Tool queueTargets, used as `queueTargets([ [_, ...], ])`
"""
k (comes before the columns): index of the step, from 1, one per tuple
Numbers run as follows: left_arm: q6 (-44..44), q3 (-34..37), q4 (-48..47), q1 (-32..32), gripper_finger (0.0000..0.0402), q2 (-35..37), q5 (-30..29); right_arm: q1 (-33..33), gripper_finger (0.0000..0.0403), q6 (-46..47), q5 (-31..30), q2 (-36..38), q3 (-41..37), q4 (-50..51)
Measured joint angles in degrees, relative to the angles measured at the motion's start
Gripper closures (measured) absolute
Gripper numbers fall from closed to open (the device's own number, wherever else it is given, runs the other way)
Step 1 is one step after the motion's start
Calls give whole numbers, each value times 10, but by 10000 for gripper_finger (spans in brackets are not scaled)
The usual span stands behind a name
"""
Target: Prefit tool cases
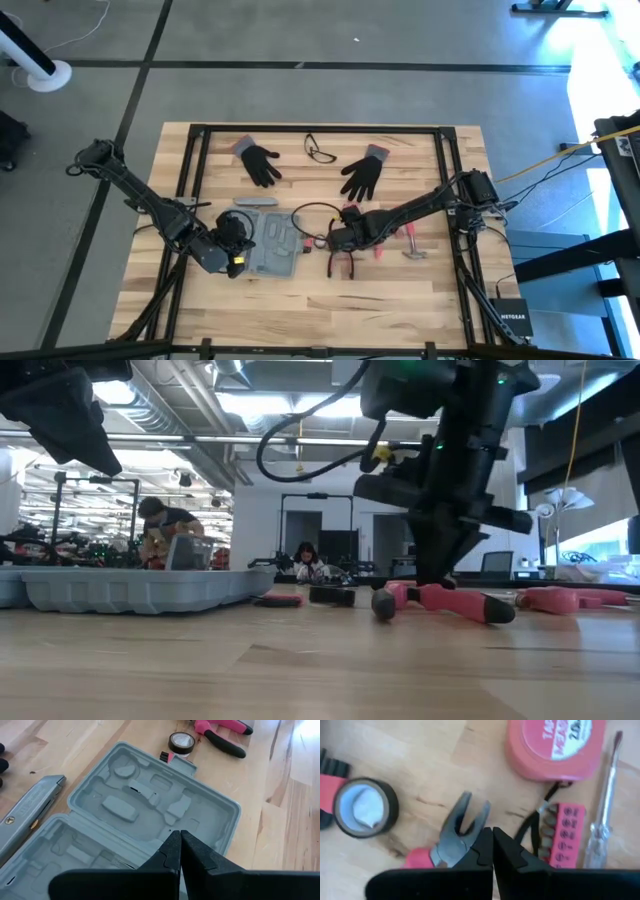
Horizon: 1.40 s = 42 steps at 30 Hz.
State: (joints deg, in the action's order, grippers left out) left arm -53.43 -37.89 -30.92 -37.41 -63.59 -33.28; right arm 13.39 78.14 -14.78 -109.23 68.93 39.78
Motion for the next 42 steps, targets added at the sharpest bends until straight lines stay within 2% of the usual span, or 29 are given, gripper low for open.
queueTargets([
  [8,-1,0,0,0,401,0,-4,-20,403,-6,2,0,0,-35],
  [14,-4,0,0,0,401,0,-4,-17,403,-6,-7,9,2,16],
  [21,-1,0,0,0,402,0,-5,26,403,-16,40,15,2,42],
  [28,-3,0,67,22,401,-12,2,81,403,69,27,14,0,56],
  [33,70,-3,237,72,401,-86,73,83,403,57,49,15,-1,61],
  [36,62,-24,272,99,401,-166,116,83,403,37,54,31,-1,61],
  [39,54,-58,284,109,402,-242,121,75,403,-10,66,57,-12,35],
  [42,65,-83,351,112,402,-302,122,62,403,-34,94,90,-61,-21],
])
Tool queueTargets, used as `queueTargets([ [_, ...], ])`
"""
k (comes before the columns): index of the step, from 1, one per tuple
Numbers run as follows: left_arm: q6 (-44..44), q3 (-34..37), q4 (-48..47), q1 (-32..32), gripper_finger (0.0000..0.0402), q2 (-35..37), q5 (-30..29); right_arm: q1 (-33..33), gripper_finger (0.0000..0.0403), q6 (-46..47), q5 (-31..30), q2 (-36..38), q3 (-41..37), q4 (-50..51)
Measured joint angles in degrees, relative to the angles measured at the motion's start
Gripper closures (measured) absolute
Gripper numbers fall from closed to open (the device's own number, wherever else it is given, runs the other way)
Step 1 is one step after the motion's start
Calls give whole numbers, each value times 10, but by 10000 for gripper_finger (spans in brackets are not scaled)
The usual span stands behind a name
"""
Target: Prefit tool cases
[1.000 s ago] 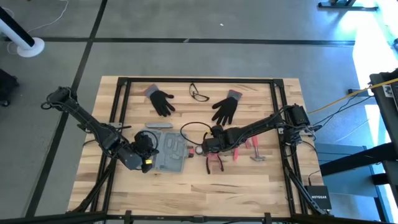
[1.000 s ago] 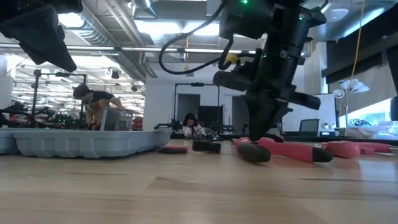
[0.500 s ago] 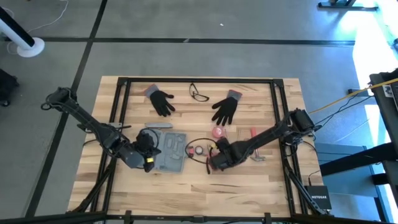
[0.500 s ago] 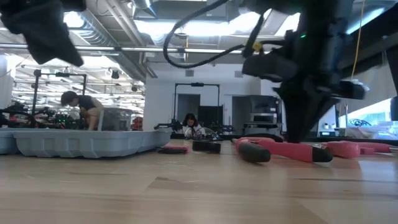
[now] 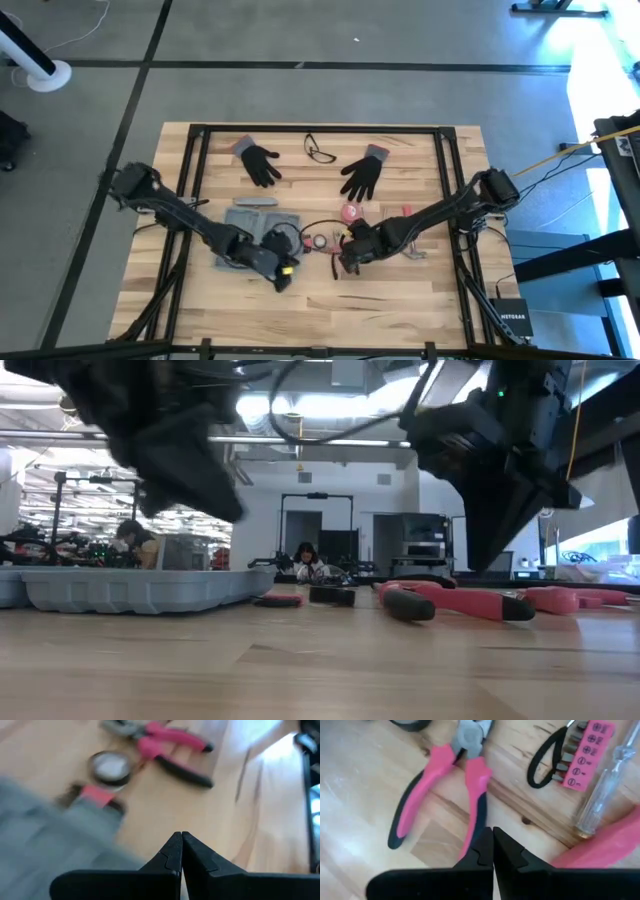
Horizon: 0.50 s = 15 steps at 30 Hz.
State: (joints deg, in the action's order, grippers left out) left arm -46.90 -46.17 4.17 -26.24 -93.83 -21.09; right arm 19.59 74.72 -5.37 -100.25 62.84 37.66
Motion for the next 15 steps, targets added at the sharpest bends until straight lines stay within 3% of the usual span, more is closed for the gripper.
queueTargets([
  [3,6,-26,58,1,401,-47,-6,-7,403,2,17,43,-64,-88],
  [10,-34,-96,65,26,402,-147,-2,-12,403,29,77,87,-171,-209],
  [15,-12,-154,28,46,401,-201,27,-16,403,32,46,87,-179,-218],
])
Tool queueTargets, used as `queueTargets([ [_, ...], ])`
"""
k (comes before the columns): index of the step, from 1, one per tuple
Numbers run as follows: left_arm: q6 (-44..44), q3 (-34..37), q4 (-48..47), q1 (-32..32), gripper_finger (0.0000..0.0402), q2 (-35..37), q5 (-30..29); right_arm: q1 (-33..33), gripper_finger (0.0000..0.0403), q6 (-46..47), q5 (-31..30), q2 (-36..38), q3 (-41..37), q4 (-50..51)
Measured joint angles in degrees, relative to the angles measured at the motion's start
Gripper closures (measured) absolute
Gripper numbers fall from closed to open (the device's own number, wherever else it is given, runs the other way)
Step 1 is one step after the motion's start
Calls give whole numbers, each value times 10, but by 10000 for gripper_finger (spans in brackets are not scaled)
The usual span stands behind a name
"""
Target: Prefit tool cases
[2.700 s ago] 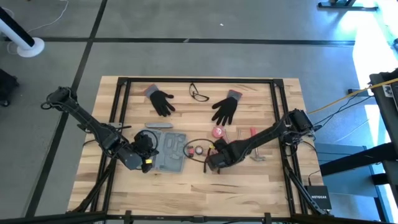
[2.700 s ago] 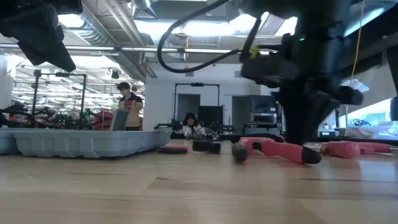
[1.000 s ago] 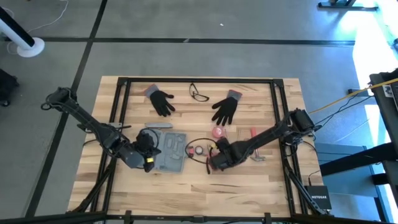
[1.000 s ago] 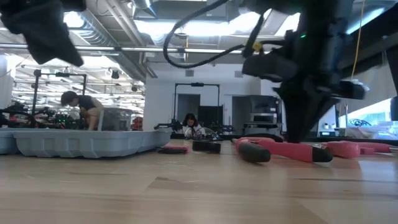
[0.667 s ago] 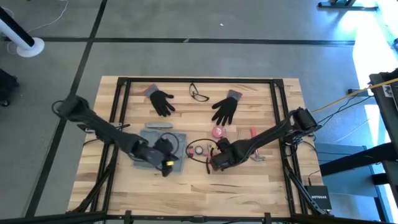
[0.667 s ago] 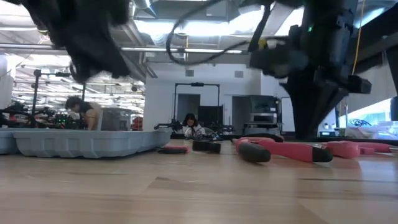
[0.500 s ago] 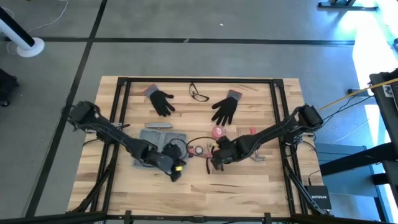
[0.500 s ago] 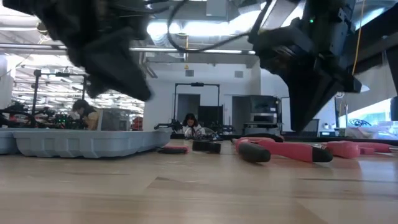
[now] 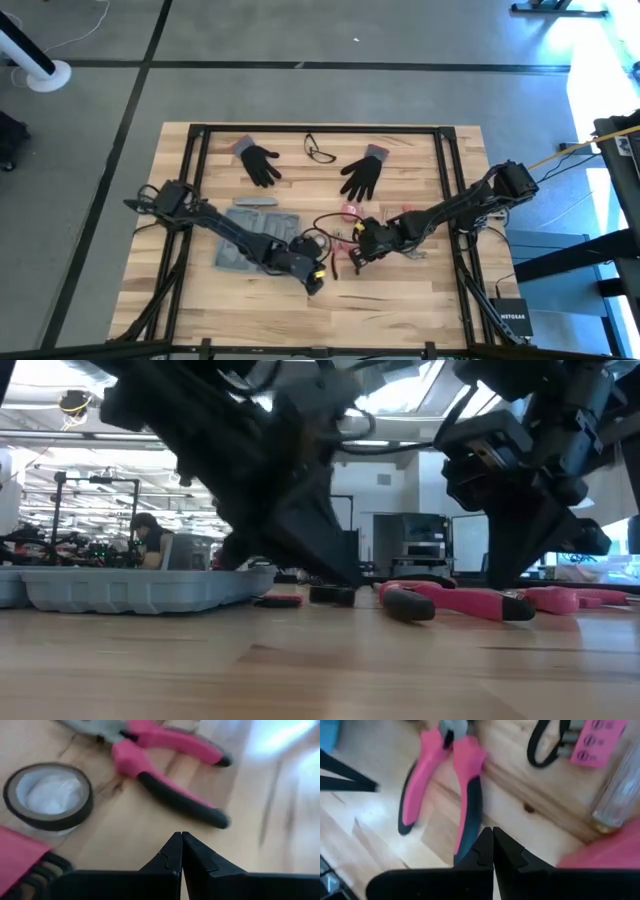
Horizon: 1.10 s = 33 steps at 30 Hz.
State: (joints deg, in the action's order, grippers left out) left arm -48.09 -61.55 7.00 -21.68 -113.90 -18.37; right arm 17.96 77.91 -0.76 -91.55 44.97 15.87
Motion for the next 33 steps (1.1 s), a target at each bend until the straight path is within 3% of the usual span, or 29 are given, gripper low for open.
queueTargets([
  [9,-21,-17,-8,29,402,-30,-15,-7,403,-19,-32,-16,0,-4],
  [20,-29,-17,48,39,402,-40,-14,-7,403,-15,-27,-68,0,-107],
  [33,37,-17,-27,39,402,-10,11,-7,403,-3,-27,-68,1,-134],
])
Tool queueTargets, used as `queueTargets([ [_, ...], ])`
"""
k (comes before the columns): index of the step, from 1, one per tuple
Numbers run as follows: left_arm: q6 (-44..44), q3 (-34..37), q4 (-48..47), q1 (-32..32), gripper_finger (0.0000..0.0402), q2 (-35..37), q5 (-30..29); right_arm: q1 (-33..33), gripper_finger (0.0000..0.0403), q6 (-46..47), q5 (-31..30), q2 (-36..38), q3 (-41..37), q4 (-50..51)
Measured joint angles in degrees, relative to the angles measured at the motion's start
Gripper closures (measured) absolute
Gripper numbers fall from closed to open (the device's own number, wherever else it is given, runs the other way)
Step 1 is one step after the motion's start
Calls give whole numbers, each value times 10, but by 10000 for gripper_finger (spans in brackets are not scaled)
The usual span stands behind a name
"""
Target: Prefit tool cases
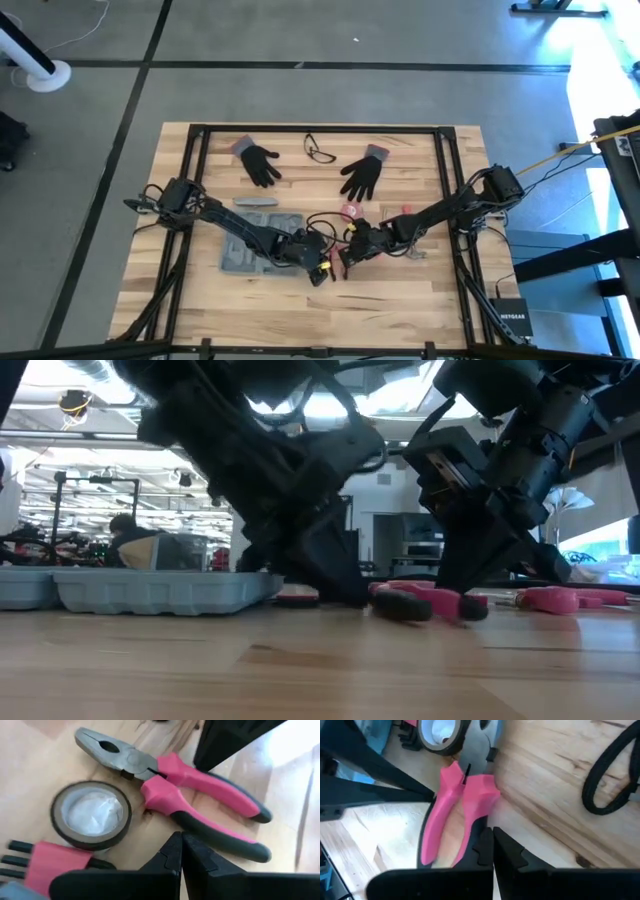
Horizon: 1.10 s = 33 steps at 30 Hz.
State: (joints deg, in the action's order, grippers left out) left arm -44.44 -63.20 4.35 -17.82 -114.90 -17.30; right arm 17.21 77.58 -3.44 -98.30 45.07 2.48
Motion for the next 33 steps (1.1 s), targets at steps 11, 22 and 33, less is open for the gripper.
queueTargets([
  [11,81,0,-54,-3,402,53,8,0,403,-1,-20,3,0,11],
  [22,167,33,-247,-63,401,238,-117,4,403,-40,-129,180,46,325],
  [33,-8,213,-190,-87,402,351,-98,-132,403,-121,-97,146,47,267],
])
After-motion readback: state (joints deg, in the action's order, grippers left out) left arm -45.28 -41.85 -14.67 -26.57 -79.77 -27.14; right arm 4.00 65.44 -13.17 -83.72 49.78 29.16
